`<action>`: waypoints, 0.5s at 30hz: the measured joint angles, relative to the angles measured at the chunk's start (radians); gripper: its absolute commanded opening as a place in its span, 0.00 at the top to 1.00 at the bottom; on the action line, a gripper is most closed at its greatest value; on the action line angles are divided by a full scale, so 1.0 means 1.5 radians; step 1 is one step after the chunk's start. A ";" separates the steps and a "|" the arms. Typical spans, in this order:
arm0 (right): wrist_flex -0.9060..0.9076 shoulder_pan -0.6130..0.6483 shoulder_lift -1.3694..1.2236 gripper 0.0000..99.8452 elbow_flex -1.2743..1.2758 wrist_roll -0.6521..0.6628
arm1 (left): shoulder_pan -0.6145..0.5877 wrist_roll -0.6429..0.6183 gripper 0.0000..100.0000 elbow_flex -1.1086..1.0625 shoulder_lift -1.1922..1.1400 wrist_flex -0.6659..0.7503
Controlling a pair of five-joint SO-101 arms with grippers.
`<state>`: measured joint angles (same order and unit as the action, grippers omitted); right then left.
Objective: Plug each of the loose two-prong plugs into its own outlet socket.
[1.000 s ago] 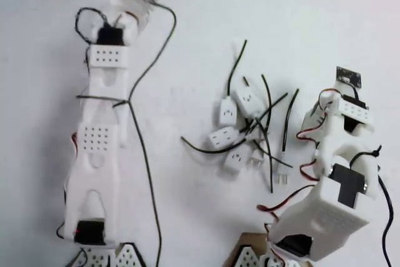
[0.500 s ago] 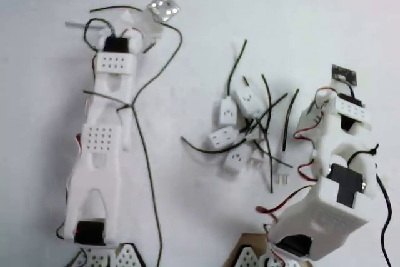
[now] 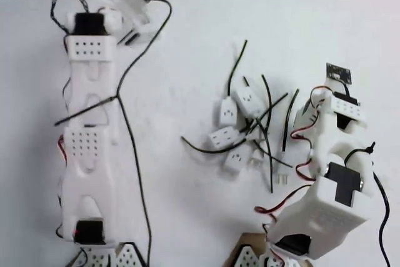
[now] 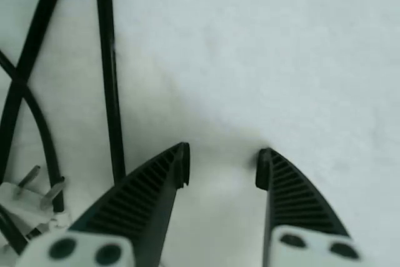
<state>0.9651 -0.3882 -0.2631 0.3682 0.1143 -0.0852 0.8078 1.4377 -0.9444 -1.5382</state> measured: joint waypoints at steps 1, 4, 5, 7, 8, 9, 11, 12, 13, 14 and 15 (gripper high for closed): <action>0.000 0.000 0.000 0.79 0.000 0.000 | 0.005 0.000 0.77 0.000 0.018 -0.039; 0.000 0.000 0.000 0.79 0.000 0.000 | 0.035 -0.007 0.77 0.000 0.066 -0.135; 0.000 0.000 0.000 0.79 0.000 0.000 | 0.045 -0.019 0.77 0.000 0.081 -0.146; 0.000 0.000 0.000 0.79 0.000 0.000 | 0.056 -0.065 0.77 -0.002 0.103 -0.160; 0.000 0.000 0.000 0.79 0.000 0.000 | 0.057 -0.085 0.77 -0.010 0.116 -0.163; 0.000 0.000 0.000 0.79 0.000 0.000 | 0.062 -0.097 0.77 -0.027 0.130 -0.166; 0.000 0.000 0.000 0.79 0.000 0.000 | 0.077 -0.106 0.77 -0.076 0.155 -0.166; 0.000 0.000 0.000 0.79 0.000 0.000 | 0.088 -0.108 0.77 -0.106 0.170 -0.166; 0.000 0.000 0.000 0.79 0.000 0.000 | 0.099 -0.109 0.77 -0.141 0.184 -0.166; 0.000 0.000 0.000 0.79 0.000 0.000 | 0.111 -0.109 0.77 -0.180 0.202 -0.166; 0.000 0.000 0.000 0.79 0.000 0.000 | 0.125 -0.109 0.77 -0.221 0.221 -0.166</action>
<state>0.9651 -0.3882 -0.2631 0.3682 0.1143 0.1020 0.6437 1.1063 -0.6130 -1.7868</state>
